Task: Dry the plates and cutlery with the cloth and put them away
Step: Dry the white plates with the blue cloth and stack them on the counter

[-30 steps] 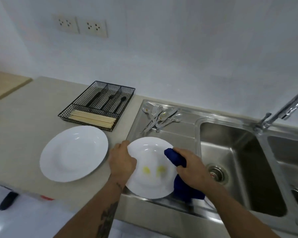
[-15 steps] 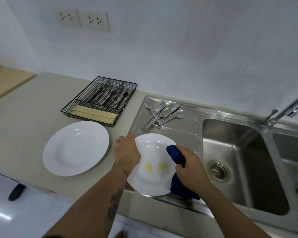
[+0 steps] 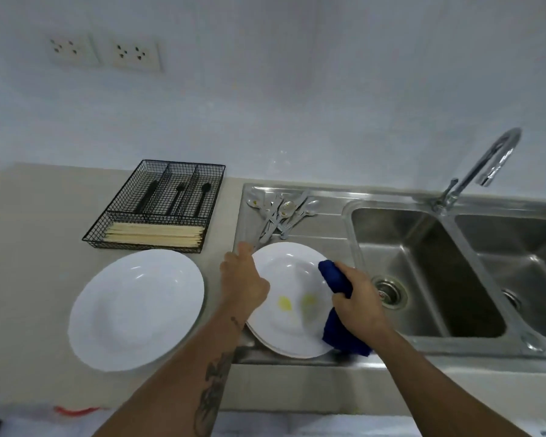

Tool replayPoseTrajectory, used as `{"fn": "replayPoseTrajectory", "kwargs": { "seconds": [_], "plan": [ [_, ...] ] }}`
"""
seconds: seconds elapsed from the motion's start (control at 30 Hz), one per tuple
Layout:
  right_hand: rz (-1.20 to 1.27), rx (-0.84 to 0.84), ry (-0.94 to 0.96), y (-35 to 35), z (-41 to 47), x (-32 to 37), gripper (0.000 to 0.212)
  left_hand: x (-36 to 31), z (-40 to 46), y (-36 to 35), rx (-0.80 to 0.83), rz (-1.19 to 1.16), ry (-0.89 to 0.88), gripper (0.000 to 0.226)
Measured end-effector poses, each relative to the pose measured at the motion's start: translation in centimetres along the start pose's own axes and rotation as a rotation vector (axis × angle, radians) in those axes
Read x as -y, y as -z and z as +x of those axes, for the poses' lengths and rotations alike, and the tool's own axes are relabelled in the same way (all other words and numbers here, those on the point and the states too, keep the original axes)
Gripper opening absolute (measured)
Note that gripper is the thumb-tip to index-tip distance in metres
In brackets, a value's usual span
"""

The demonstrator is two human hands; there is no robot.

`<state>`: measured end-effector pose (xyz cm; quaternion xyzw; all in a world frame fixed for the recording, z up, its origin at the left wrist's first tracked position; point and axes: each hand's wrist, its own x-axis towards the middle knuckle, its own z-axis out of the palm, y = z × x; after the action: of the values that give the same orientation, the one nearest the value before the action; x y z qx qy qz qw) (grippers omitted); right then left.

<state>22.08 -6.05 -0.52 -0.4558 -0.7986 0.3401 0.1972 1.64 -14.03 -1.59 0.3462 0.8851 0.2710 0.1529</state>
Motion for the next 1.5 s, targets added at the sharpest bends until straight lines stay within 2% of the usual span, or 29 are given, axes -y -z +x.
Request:
{"fn": "replayPoseTrajectory", "kwargs": {
  "seconds": [0.13,0.33,0.57,0.7,0.87,1.0,1.07,1.17,1.27,1.4,1.5],
  "plan": [
    [0.036,-0.052,-0.020,-0.2,-0.9,0.7,0.057,1.2,-0.3,0.6,0.008,-0.290,-0.062,0.052],
    [0.054,-0.104,-0.092,-0.5,-1.8,1.7,0.057,2.0,-0.5,0.6,-0.020,-0.462,-0.094,0.045],
    [0.118,-0.154,-0.122,-0.5,-2.6,2.9,0.059,1.4,-0.8,2.4,-0.112,-1.007,0.123,0.040],
    [0.091,-0.149,-0.093,-0.3,-2.5,3.7,0.060,1.6,0.3,3.4,-0.068,-1.257,0.211,0.042],
    [0.079,-0.185,-0.007,-0.5,-1.3,5.4,0.060,0.9,0.3,4.4,0.006,-1.299,0.196,0.047],
    [0.048,-0.262,-0.037,-1.0,0.0,7.6,0.062,-1.4,-0.6,5.3,0.074,-1.304,0.143,0.044],
    [-0.017,-0.194,0.035,-1.7,0.4,8.9,0.062,-3.2,-1.1,6.1,0.097,-1.311,0.108,0.041],
    [-0.234,0.034,0.243,-2.6,-0.3,10.6,0.069,-4.9,-0.9,7.8,0.114,-1.330,0.065,0.039],
    [-0.465,0.154,0.352,-1.0,-0.9,10.9,0.064,-4.7,0.3,10.0,0.079,-1.409,0.103,0.039],
    [-0.659,0.036,0.203,1.0,0.2,8.6,0.081,-5.0,0.1,10.8,0.088,-1.428,0.103,0.040],
    [-0.533,-0.056,0.117,0.4,1.6,8.4,0.079,-6.0,-0.6,10.3,0.143,-1.398,0.082,0.039]
  ]
}}
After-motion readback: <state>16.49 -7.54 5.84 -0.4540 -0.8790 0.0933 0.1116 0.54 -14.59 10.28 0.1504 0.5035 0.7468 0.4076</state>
